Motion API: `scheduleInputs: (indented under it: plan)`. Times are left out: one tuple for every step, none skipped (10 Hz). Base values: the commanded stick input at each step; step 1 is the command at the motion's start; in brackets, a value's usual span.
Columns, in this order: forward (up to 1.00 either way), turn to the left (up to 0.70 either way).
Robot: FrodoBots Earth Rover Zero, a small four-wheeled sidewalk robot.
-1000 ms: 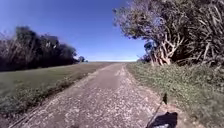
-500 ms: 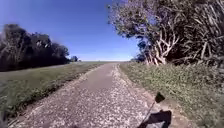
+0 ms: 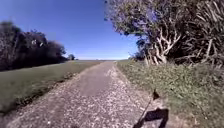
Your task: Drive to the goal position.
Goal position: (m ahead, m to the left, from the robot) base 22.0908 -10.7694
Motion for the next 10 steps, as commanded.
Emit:
scheduleInputs:
  plan:
    - [0.7, 0.0]
    - [0.7, 0.0]
    - [0.7, 0.01]
    - [0.7, 0.02]
    - [0.7, 0.35]
    - [0.7, 0.35]
    - [0.7, 0.35]
    - [0.7, 0.04]
    - [0.7, 0.0]
    - [0.7, 0.0]
